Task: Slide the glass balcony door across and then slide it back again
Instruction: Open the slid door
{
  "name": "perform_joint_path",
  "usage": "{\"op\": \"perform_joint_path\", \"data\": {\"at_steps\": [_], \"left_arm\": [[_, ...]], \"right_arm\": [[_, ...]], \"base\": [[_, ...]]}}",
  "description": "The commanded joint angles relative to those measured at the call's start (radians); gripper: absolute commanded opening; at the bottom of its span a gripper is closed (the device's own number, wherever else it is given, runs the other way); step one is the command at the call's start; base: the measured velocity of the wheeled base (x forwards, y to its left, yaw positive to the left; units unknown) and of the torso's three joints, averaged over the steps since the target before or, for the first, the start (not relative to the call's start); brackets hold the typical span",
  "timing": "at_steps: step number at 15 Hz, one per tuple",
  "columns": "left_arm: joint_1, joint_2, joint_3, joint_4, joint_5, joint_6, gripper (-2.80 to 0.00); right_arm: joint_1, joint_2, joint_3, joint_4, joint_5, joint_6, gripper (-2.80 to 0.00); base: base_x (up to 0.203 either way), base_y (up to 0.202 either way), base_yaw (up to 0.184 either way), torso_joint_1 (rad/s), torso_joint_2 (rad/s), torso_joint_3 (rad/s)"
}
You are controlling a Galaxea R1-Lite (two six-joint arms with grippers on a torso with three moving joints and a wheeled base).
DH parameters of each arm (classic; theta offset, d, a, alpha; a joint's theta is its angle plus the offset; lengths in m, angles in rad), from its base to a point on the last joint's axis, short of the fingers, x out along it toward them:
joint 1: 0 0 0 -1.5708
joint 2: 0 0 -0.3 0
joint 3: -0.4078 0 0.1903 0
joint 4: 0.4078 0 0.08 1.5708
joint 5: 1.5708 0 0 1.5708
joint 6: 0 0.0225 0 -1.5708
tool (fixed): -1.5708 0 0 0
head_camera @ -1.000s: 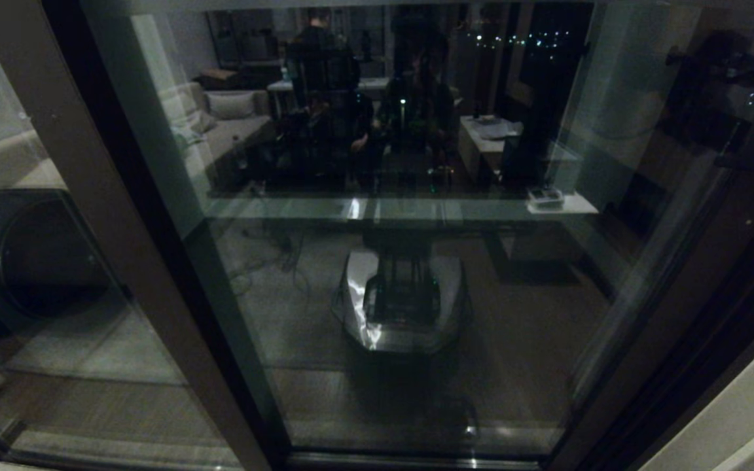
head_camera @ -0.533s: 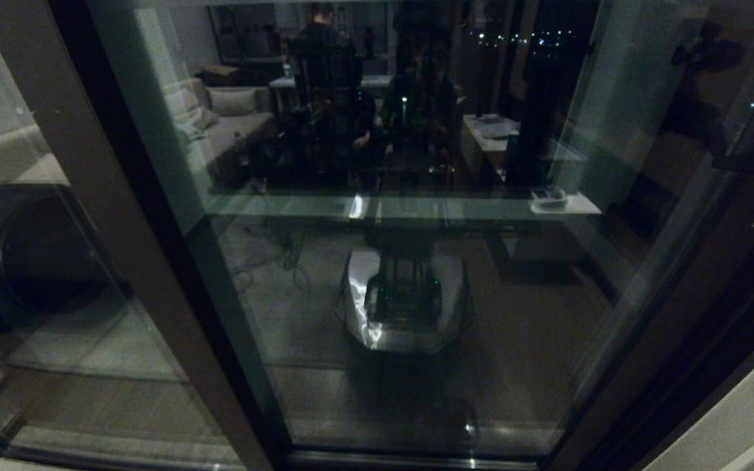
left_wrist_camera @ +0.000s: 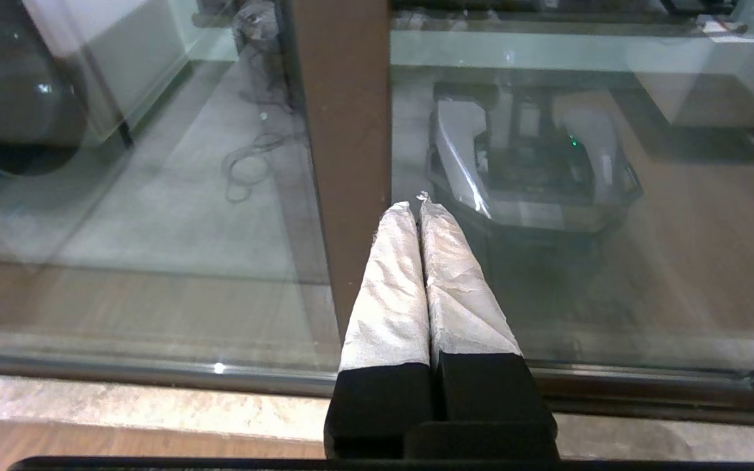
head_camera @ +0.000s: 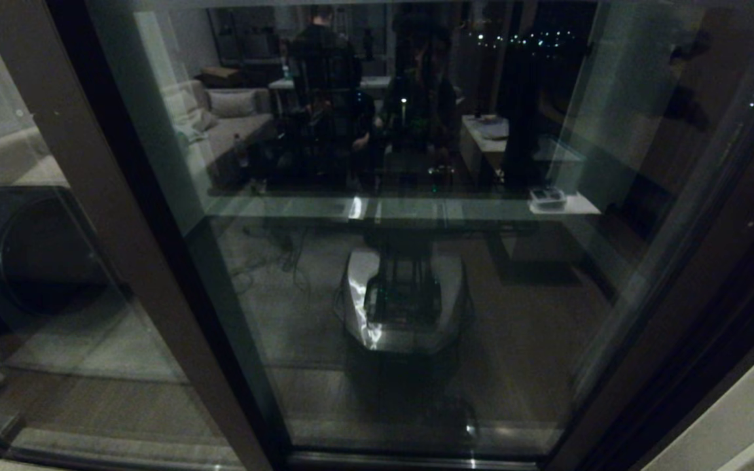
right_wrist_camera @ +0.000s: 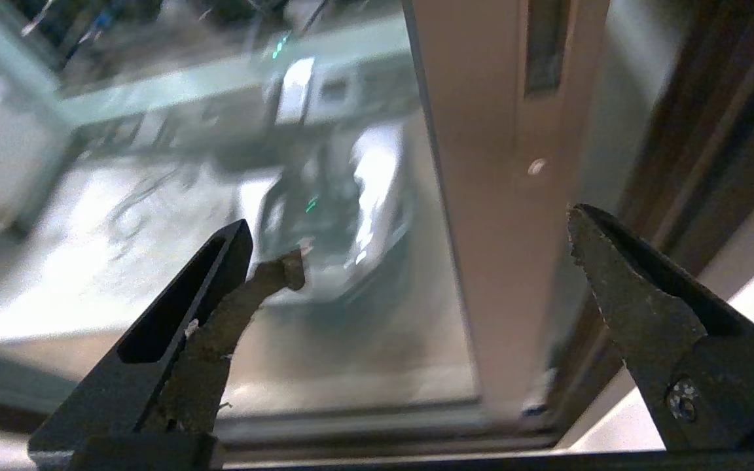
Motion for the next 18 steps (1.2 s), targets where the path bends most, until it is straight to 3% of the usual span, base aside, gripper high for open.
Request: {"op": "perform_joint_path", "data": {"at_steps": [1,4,9,12,18], "left_arm": [[0.0,0.0,0.0,0.001,-0.001,0.0,-2.8],[0.0,0.0,0.0,0.0,0.0,0.0,-2.8],[0.0,0.0,0.0,-0.001,0.0,0.0,-2.8],[0.0,0.0,0.0,0.001,-0.001,0.0,-2.8],[0.0,0.0,0.0,0.0,-0.001,0.0,-2.8]], "right_arm": [[-0.076,-0.049,-0.018,0.002,-0.002,-0.004,-2.8],[-0.119,-0.032,-0.064,0.023,-0.003,-0.005,-2.8],[-0.114,0.084,-0.128,0.023,-0.025,-0.005,-2.8],[-0.061,0.202,-0.216,0.02,-0.162,-0.005,-2.8],[0.064,0.357,-0.38,0.012,-0.319,-0.004,-2.8]], "base": [[0.0,0.0,0.0,0.0,0.0,0.0],[0.0,0.0,0.0,0.0,0.0,0.0],[0.0,0.0,0.0,0.0,0.0,0.0],[0.0,0.0,0.0,0.0,0.0,0.0],[0.0,0.0,0.0,0.0,0.0,0.0]]}}
